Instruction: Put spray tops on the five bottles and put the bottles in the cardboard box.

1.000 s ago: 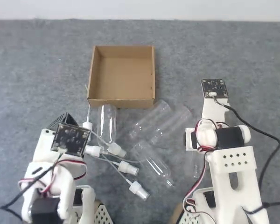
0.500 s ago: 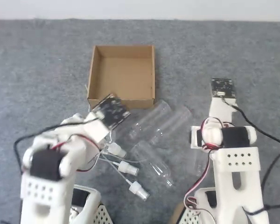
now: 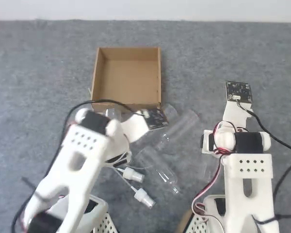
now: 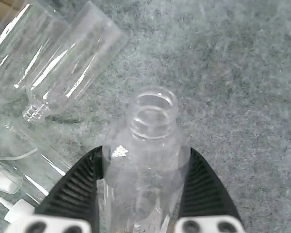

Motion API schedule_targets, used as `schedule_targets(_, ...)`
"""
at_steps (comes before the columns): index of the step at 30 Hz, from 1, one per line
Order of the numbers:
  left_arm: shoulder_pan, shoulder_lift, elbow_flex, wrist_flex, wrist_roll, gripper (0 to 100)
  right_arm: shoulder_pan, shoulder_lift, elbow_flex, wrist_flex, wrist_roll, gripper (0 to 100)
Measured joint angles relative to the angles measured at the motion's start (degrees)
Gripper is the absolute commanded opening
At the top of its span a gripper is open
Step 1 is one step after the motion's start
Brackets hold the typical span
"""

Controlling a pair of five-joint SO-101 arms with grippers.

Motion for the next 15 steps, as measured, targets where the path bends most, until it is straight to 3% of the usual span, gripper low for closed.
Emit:
schedule_targets(8,1.2,15.3,-0.1,-7.1,0.0,13,0.0,0.0,0.0,0.0,0.0,2.4)
schedule_targets(15,1.2,20.2,-3.3,-10.1,-0.4,13,-0.1,0.0,1.1,-0.2,0.0,2.5)
